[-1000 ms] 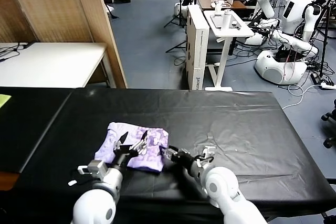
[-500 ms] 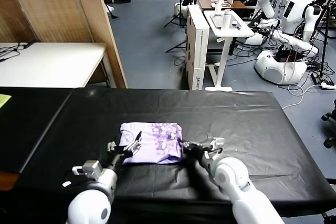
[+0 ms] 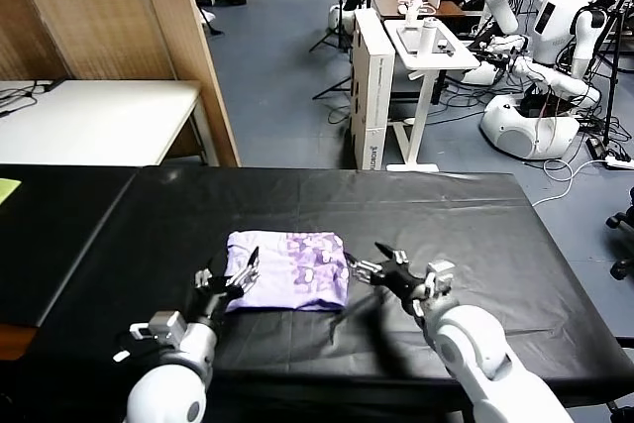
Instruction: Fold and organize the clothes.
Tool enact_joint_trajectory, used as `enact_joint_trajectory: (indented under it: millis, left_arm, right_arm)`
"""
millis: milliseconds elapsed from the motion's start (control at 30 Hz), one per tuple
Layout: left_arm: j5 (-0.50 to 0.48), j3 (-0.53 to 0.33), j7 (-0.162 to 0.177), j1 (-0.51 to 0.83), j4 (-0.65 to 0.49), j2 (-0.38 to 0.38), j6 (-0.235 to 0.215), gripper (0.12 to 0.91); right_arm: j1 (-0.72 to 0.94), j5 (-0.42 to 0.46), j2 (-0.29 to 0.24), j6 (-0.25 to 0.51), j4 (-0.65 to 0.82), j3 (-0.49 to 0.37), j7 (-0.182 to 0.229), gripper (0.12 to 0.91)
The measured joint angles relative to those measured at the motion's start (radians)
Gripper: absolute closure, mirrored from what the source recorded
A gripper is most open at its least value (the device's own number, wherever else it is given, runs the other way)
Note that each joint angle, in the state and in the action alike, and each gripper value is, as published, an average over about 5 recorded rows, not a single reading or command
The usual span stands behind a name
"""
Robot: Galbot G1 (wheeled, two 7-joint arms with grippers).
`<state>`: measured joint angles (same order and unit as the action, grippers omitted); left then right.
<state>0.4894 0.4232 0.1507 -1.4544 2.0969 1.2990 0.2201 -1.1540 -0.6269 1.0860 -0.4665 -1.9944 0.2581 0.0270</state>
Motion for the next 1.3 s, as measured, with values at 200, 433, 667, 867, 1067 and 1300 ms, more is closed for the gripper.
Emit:
enact_joint_trajectory:
  millis: [200,433,667,867,1067,1300]
  left_arm:
    - [0.001,-0.002,0.014,-0.030,-0.001,-0.059,-0.038,0.123]
    - [-0.018,0.020,0.024,-0.111,0.047,-0.133,-0.068,0.123]
    - [-0.061,0.028,0.030,-0.222,0.092,-0.152,-0.097,0.123]
    - [-0.085,0.029,0.041,-0.328,0.135,-0.150,-0.115,0.123]
    - [-0.089,0.031,0.046,-0.372,0.146,-0.144,-0.116,0.123]
    - [-0.070,0.030,0.063,-0.374,0.151,-0.143,-0.093,0.123]
  right_arm:
    - [-0.102,0.149,-0.022,0.142,-0.081,0.083,0.030,0.118]
    - [-0.311,0.297,-0.007,0.301,-0.155,0.203,0.045,0.118]
    - [-0.529,0.371,0.038,0.411,-0.218,0.292,0.109,0.118]
    - [-0.671,0.384,0.066,0.425,-0.278,0.340,0.140,0.118]
    - [-0.733,0.385,0.073,0.408,-0.312,0.362,0.146,0.118]
    - [-0.734,0.382,0.071,0.390,-0.314,0.361,0.139,0.118]
